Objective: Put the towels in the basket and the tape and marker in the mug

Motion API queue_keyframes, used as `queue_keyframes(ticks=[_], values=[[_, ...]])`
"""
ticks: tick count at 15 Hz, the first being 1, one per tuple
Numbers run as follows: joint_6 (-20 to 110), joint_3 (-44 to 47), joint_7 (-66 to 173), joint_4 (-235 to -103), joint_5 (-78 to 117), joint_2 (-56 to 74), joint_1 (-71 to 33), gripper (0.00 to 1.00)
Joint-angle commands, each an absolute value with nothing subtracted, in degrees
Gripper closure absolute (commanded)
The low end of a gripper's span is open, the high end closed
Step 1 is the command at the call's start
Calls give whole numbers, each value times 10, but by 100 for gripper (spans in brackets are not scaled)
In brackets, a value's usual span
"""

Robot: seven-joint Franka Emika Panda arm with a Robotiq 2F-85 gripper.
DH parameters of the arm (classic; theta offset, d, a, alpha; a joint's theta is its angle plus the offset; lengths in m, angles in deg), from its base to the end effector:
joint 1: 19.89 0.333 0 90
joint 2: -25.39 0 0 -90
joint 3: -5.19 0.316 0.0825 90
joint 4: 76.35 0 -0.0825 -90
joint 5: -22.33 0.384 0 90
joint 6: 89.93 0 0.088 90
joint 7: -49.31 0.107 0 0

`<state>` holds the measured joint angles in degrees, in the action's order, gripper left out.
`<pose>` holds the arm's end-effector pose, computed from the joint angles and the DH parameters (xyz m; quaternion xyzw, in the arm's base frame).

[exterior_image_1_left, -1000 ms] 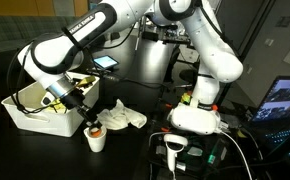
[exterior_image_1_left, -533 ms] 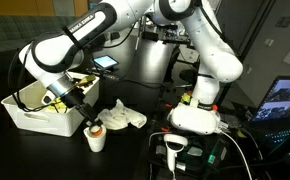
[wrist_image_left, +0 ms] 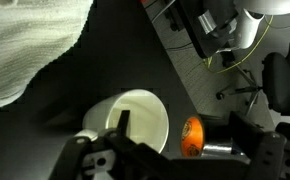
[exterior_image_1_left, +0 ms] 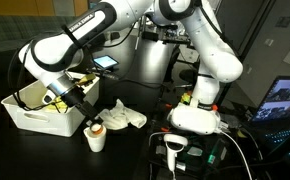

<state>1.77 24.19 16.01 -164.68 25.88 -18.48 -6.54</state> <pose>0.5331 0.3195 0.1910 -0.7922 -0.4938 0.3244 0.1529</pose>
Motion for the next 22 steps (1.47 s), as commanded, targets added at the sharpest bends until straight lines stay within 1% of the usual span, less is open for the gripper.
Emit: queue_keyframes(ticks=[1,2,3,4,6,10,11,12,13,14,17,18,20,22], values=[[-7,235,209,-1616,277,-200,-61,0],[-8,234,224,-1610,277,-204,-60,24],[-8,232,240,-1605,277,-209,-58,27],[-10,227,265,-1599,275,-213,-54,34],[-13,222,299,-1588,274,-221,-50,51],[1,218,340,-1598,282,-217,-54,80],[13,219,343,-1618,288,-202,-61,71],[25,218,347,-1632,294,-192,-67,64],[45,218,348,-1656,304,-175,-74,45],[63,217,351,-1677,314,-160,-81,40],[121,211,364,-1736,345,-117,-99,17],[135,207,369,-1759,357,-102,-107,11],[165,199,375,-1798,379,-77,-121,2],[192,189,384,-1844,402,-50,-134,0]])
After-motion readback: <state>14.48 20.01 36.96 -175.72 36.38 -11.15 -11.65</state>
